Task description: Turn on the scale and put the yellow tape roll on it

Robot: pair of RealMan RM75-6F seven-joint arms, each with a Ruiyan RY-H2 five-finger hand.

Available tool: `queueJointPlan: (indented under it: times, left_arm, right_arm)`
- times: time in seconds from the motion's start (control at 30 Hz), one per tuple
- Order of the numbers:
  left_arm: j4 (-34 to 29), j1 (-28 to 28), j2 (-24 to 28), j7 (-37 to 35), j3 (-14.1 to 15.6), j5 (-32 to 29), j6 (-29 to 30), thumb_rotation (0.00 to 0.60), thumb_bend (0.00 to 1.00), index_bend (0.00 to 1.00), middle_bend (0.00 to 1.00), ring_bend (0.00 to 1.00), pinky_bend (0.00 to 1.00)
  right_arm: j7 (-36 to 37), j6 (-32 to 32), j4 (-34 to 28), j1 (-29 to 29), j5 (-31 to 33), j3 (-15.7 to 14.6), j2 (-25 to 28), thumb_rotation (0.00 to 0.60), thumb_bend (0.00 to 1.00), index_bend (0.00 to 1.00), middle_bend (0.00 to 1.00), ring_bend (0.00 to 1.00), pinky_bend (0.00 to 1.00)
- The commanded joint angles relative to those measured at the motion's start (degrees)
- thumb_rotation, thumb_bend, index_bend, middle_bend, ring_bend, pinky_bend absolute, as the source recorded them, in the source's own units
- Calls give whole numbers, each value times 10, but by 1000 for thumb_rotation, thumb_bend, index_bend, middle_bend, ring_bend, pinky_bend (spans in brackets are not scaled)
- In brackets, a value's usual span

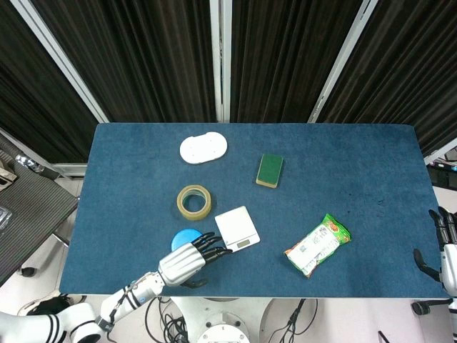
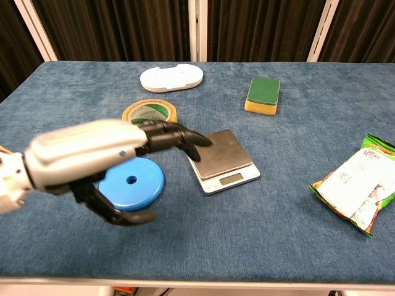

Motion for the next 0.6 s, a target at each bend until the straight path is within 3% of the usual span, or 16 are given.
queueJointPlan:
  times: [0.03,0.6]
  left_arm:
    - [31,-15,-27,-19,7,-1,-5,600,343,50,186,0,17]
    - [130,-52,-91,-48,12,-20,-4,600,446,40,184,0,15]
  right_arm:
    - [4,-1,4,-1,1,0,-2,600,273,0,0,0,0]
    - [8,-19,16,4,14,5,-7,600,275,0,0,0,0]
